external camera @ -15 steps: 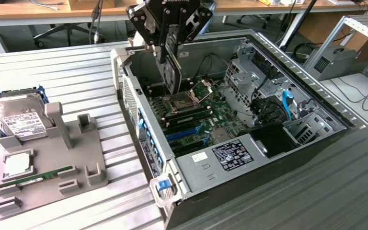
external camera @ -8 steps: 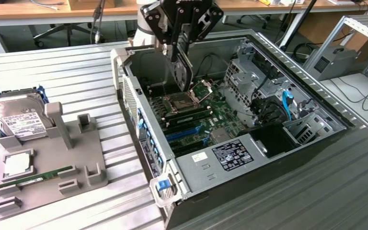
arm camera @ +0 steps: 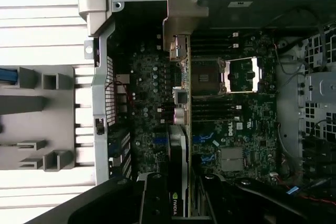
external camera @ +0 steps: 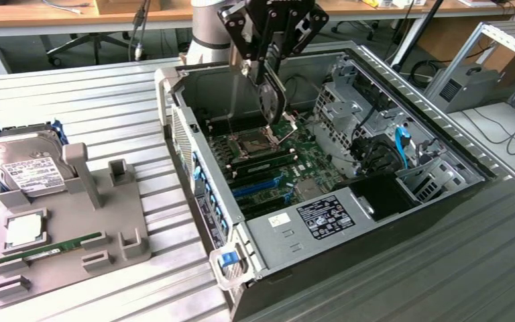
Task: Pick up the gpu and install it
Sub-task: 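Pick up the gpu and move the gpu toward the slot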
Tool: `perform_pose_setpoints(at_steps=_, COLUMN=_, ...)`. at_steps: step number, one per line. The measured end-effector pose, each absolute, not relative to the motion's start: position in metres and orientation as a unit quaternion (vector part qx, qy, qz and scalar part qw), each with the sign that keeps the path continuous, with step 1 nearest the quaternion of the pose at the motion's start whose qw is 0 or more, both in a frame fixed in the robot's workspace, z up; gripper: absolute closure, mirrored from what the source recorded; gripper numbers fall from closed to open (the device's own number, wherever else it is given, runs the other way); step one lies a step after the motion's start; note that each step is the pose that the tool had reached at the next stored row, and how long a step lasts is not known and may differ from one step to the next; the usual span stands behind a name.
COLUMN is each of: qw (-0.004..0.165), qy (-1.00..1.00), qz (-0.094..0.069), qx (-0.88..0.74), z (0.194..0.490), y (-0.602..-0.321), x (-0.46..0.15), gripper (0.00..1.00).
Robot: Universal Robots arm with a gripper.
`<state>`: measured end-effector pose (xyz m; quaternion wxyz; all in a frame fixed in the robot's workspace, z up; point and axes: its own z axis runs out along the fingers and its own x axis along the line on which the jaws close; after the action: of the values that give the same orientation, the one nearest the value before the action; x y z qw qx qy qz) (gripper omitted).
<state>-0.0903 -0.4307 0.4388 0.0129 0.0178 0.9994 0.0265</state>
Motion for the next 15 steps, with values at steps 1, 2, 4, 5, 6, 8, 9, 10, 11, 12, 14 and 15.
perform_pose_setpoints(at_steps=1, qw=0.013, qy=0.999, qz=0.026, qx=0.018, z=0.439, y=-0.431, x=-0.088, gripper=0.73)
perform_pose_setpoints(at_steps=2, qw=0.013, qy=0.999, qz=0.026, qx=0.018, z=0.439, y=-0.431, x=-0.085, gripper=0.73)
perform_pose_setpoints(at_steps=4, qw=0.013, qy=0.999, qz=0.026, qx=0.018, z=0.439, y=-0.431, x=-0.079, gripper=0.73)
perform_pose_setpoints(at_steps=5, qw=0.013, qy=0.999, qz=0.027, qx=0.018, z=0.439, y=-0.431, x=-0.075, gripper=0.73)
perform_pose_setpoints(at_steps=6, qw=0.013, qy=0.999, qz=0.026, qx=0.018, z=0.439, y=-0.431, x=-0.072, gripper=0.73)
perform_pose_setpoints(at_steps=8, qw=0.013, qy=0.999, qz=0.027, qx=0.018, z=0.439, y=-0.431, x=-0.066, gripper=0.73)
perform_pose_setpoints(at_steps=9, qw=0.013, qy=0.999, qz=0.027, qx=0.018, z=0.439, y=-0.431, x=-0.064, gripper=0.73)
perform_pose_setpoints(at_steps=10, qw=0.013, qy=0.999, qz=0.027, qx=0.018, z=0.439, y=-0.431, x=-0.061, gripper=0.73)
perform_pose_setpoints(at_steps=11, qw=0.013, qy=0.999, qz=0.027, qx=0.018, z=0.439, y=-0.431, x=-0.058, gripper=0.73)
perform_pose_setpoints(at_steps=12, qw=0.013, qy=0.999, qz=0.027, qx=0.018, z=0.439, y=-0.431, x=-0.055, gripper=0.73)
perform_pose_setpoints(at_steps=14, qw=0.013, qy=0.999, qz=0.027, qx=0.018, z=0.439, y=-0.431, x=-0.049, gripper=0.73)
perform_pose_setpoints(at_steps=15, qw=0.013, qy=0.999, qz=0.027, qx=0.018, z=0.439, y=-0.431, x=-0.046, gripper=0.73)
